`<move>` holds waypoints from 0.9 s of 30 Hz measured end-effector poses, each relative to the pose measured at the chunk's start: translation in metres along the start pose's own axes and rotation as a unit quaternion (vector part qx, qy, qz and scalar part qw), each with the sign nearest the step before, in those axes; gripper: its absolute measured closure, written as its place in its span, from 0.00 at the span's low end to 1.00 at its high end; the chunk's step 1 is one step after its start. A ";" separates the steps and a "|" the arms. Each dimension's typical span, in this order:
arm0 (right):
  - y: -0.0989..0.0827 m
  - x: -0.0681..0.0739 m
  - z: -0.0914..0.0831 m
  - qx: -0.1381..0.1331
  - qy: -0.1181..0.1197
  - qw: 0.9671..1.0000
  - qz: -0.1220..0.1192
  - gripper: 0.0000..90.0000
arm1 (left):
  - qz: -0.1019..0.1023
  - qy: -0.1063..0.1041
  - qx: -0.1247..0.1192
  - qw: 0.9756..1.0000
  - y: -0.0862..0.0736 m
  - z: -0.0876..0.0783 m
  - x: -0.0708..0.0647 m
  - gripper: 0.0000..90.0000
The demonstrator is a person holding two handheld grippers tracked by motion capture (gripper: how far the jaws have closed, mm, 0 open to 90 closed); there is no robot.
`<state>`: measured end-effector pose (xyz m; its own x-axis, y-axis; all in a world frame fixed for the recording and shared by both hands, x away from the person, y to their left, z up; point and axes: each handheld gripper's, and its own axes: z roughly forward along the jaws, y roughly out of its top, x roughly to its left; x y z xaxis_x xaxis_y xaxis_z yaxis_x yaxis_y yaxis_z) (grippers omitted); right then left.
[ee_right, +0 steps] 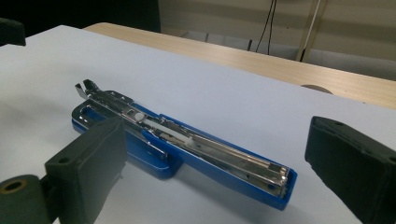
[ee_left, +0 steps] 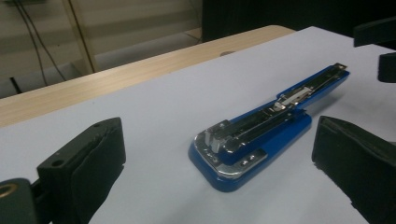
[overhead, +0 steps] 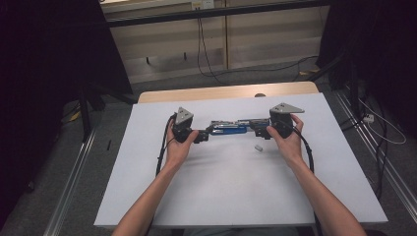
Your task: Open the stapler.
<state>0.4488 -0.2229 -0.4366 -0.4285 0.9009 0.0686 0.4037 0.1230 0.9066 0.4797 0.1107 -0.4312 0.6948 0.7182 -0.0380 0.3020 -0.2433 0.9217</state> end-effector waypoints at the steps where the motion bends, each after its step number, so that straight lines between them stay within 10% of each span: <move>1: 0.000 0.000 -0.001 0.002 0.000 1.000 -0.002 0.06 | -0.001 0.003 0.001 1.000 -0.001 -0.001 0.000 0.03; 27: -0.015 -0.004 -0.034 0.012 0.016 1.000 -0.002 0.06 | 0.000 0.000 0.004 1.000 -0.019 -0.051 -0.002 0.04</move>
<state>0.4173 -0.2419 -0.4361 -0.4551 0.8869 0.0794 0.4221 0.1364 0.8962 0.4391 0.1474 -0.4291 0.6940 0.7190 -0.0384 0.3073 -0.2476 0.9188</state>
